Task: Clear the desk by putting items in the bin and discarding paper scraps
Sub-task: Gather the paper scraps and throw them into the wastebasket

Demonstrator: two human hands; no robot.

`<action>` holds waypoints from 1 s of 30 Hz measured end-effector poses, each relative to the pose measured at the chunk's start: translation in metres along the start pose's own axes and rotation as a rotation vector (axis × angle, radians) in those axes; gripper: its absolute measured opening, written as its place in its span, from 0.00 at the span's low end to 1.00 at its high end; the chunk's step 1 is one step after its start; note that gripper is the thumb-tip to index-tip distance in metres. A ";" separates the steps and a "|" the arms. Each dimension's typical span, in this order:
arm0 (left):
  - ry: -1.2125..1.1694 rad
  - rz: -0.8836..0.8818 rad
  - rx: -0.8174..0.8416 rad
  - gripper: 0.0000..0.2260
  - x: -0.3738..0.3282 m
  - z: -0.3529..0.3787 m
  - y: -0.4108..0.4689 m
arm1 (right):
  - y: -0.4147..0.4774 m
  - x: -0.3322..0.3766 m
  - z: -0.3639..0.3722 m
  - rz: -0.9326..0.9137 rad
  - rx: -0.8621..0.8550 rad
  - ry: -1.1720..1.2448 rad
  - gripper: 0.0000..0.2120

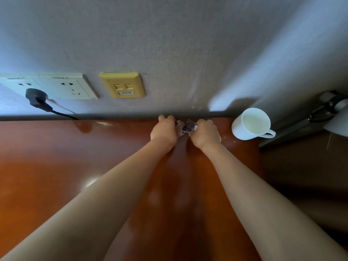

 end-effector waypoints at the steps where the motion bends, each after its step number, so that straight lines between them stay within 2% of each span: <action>1: 0.000 0.016 -0.001 0.12 0.001 0.001 0.000 | -0.004 -0.001 0.002 -0.015 -0.014 -0.002 0.13; 4: -0.113 0.020 -0.006 0.11 0.005 0.000 -0.007 | -0.015 -0.002 0.004 -0.007 -0.006 0.155 0.07; 8: -0.456 -0.106 0.068 0.11 0.014 0.000 -0.029 | -0.038 -0.003 0.010 0.220 0.149 0.777 0.08; 11: -0.675 -0.205 0.068 0.07 0.018 -0.005 -0.059 | -0.069 0.000 0.013 0.302 0.210 1.023 0.08; 15: -0.781 -0.265 0.042 0.06 0.031 -0.016 -0.104 | -0.109 0.012 0.009 0.312 0.157 1.153 0.06; 20: -0.910 -0.174 0.042 0.07 0.042 -0.031 -0.164 | -0.162 0.038 0.000 0.256 0.164 1.171 0.08; 22: -0.947 -0.208 -0.001 0.05 0.047 -0.043 -0.190 | -0.182 0.049 -0.002 0.227 0.143 1.191 0.08; 25: -0.997 -0.266 -0.065 0.10 0.062 -0.053 -0.220 | -0.211 0.069 0.000 0.219 0.104 1.293 0.09; 30: -1.082 -0.359 -0.171 0.04 0.099 -0.068 -0.264 | -0.256 0.096 0.016 0.190 0.093 1.314 0.08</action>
Point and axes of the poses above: each hand's wrist, its own y-axis towards the middle knuckle, its own z-axis out of the palm, x = y × z, the point moved 3 cm from there along y, towards the middle knuckle, and after that the axes turned 2 degrees about -x, right-handed, at the moved point
